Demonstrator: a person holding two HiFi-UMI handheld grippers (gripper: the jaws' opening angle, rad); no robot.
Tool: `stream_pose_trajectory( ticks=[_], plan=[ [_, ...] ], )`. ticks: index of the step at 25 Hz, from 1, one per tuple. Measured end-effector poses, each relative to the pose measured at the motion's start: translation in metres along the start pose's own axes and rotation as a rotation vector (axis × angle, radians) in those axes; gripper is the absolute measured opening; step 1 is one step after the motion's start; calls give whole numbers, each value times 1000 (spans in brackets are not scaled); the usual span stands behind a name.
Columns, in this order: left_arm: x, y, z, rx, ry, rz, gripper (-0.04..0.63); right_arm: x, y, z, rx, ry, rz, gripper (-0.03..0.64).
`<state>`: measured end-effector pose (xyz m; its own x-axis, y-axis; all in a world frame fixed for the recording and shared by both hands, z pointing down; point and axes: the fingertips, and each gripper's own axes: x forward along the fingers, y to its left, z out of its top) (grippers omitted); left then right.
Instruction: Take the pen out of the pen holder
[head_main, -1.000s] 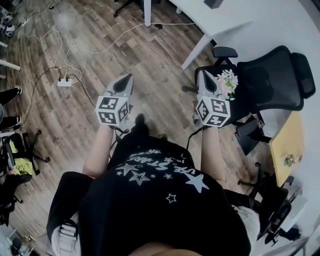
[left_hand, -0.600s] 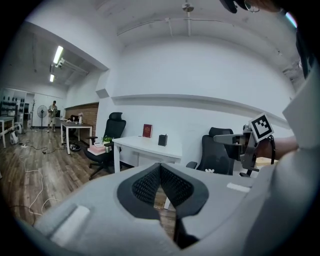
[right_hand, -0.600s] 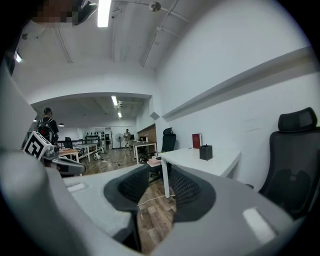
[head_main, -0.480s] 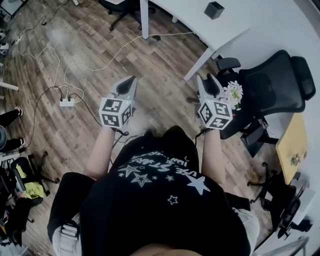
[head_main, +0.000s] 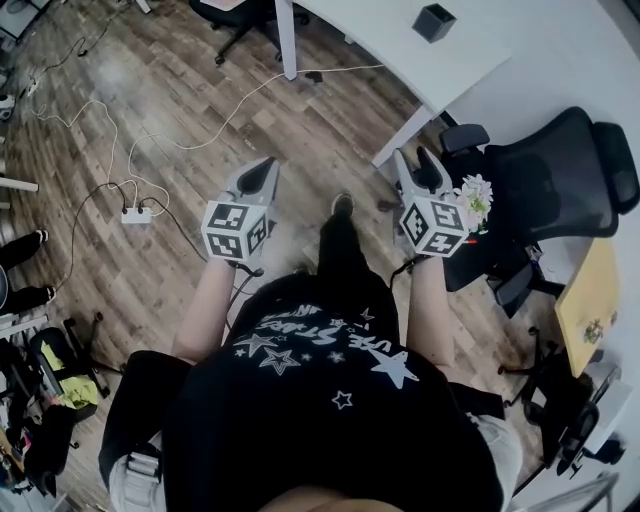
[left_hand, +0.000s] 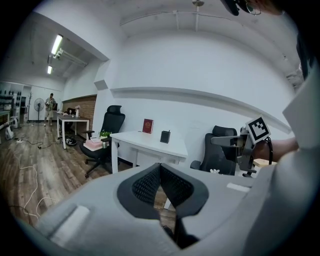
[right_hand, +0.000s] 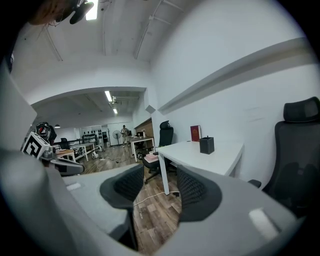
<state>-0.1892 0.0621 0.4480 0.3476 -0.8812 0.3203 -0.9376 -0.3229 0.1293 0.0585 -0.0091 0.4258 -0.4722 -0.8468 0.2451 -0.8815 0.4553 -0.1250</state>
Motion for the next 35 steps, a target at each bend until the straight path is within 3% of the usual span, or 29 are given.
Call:
stream_pose_trajectory(
  ticks=[9, 16, 22, 35],
  plan=[
    [102, 24, 27, 13, 49, 6, 11, 106, -60, 26, 32, -8, 28, 212],
    [205, 22, 81, 37, 23, -10, 11, 177, -133, 56, 33, -2, 37, 212],
    [275, 16, 101, 46, 32, -16, 11, 227, -191, 77, 47, -17, 37, 212],
    [343, 23, 130, 58, 32, -28, 11, 278, -243, 82, 59, 10, 5, 212]
  ],
)
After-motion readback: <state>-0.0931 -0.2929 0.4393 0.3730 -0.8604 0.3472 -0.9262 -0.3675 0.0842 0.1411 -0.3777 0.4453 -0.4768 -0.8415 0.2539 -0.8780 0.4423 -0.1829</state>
